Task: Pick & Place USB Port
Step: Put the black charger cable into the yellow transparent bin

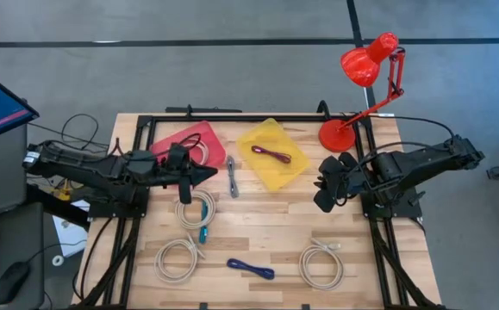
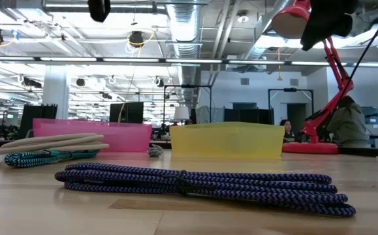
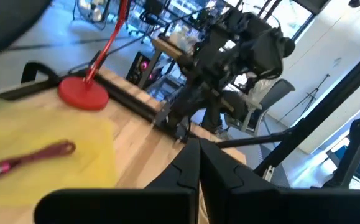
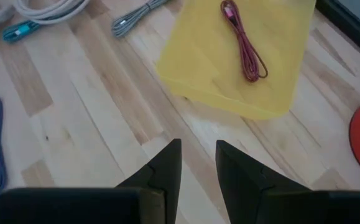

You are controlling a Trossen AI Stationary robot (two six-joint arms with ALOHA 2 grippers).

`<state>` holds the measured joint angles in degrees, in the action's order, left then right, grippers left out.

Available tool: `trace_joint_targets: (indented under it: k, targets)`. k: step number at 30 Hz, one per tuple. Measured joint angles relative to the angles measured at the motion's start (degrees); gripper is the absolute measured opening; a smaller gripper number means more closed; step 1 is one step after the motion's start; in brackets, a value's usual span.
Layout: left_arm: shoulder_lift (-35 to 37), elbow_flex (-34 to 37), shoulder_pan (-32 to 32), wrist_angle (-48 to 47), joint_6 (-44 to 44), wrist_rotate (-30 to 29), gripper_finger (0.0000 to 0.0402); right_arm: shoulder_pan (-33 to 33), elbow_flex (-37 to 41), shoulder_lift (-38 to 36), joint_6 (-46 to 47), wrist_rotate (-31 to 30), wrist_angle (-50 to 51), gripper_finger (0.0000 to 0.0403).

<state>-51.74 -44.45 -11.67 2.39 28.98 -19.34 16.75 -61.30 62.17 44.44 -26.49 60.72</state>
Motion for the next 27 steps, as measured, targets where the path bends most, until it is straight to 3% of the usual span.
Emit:
trace_joint_targets:
  k: [16,27]
  targets:
    - [-3.06,-3.06,-2.59,-0.06,-0.05,-7.1,0.0004,-0.7,0.0,0.0,-2.33,1.0,-2.28,0.0091]
    - [-2.81,-3.0,-2.52,0.66,-0.1,-6.52,0.0011,-1.92,0.0,0.0,-11.38,1.21,-20.7,0.0091]
